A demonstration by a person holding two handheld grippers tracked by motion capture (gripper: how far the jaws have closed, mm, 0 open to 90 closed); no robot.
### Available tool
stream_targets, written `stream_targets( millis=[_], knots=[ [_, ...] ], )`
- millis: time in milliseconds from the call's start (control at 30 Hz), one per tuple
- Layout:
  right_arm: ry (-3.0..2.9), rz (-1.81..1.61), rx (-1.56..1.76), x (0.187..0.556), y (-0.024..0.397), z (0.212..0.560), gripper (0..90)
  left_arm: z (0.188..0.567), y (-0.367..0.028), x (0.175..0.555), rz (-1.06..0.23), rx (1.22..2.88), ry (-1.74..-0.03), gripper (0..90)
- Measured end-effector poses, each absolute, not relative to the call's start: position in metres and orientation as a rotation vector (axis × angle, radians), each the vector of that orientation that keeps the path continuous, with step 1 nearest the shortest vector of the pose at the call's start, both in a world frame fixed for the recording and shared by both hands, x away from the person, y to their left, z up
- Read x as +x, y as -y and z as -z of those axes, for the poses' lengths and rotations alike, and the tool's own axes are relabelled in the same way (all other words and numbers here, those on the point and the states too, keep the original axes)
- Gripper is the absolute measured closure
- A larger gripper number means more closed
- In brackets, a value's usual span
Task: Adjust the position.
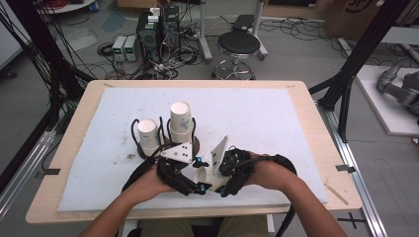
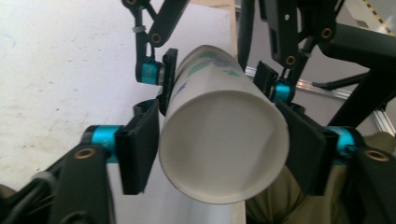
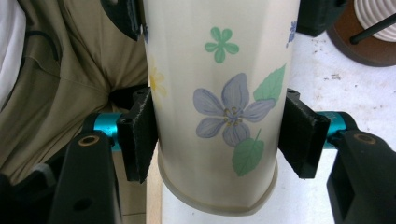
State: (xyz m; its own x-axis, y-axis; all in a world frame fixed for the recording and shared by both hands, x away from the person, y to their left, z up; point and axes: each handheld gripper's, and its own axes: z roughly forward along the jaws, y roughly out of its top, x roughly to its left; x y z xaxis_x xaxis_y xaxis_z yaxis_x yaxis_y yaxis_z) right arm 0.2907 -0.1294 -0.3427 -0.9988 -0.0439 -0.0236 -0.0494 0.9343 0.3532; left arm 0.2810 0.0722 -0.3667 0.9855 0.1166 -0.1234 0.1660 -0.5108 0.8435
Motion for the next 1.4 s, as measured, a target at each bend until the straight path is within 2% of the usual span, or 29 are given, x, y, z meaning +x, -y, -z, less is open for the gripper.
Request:
stream_targets(
  millis=[233, 400, 767, 1400],
  knots=[
    [-3.059, -0.586, -0.082, 0.290, 0.133, 0.344, 36.6, 0.368, -0.073, 0.281, 0.044, 2.107, -0.196, 37.2],
    [-3.025, -0.755, 0.018, 0.291, 0.142, 0.344, 22.1, 0.370, -0.077, 0.282, 0.044, 2.087, -0.208, 37.3],
    [-2.876, -1.197, 0.180, 0.291, 0.176, 0.342, 20.9, 0.379, -0.094, 0.286, 0.039, 1.985, -0.245, 37.2],
    [-2.574, -1.614, 0.364, 0.283, 0.216, 0.368, 20.9, 0.389, -0.117, 0.286, 0.012, 1.818, -0.263, 37.2]
  ],
)
